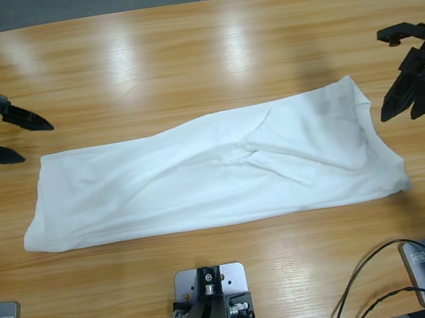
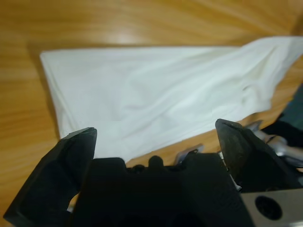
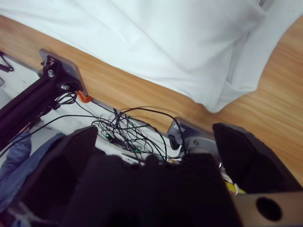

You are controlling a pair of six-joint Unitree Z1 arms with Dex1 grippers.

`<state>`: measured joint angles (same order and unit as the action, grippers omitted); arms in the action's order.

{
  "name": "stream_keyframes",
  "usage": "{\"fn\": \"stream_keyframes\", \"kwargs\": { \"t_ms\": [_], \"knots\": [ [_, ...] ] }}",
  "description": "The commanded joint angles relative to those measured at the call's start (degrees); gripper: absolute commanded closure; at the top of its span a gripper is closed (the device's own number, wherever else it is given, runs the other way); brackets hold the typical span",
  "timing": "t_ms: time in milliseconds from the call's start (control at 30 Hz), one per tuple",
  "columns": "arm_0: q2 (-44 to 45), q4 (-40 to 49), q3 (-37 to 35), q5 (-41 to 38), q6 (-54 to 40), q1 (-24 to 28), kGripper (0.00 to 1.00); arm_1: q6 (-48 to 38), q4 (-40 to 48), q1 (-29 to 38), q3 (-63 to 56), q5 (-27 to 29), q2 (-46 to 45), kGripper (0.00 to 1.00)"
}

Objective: Fold clothes

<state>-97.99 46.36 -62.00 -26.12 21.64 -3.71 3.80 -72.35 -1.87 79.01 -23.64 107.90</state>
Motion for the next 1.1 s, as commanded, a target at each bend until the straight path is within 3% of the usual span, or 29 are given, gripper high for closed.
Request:
{"fn": "stream_keyframes", "kwargs": {
  "t_ms": [33,267,1100],
  "knots": [
    [-3.5,-6.1,6.5,-2.2,-0.4,2.6,0.043,-0.3,1.8,0.7,-3.6,0.1,-3.2,0.004],
    [-3.6,-6.0,7.2,3.7,0.1,3.3,0.050,-0.5,1.8,0.7,-3.6,0.2,-2.3,0.009],
    [-10.3,-8.7,7.2,3.0,0.4,2.2,0.050,-0.5,1.8,0.7,-3.6,0.3,-1.6,0.008]
  ]
}}
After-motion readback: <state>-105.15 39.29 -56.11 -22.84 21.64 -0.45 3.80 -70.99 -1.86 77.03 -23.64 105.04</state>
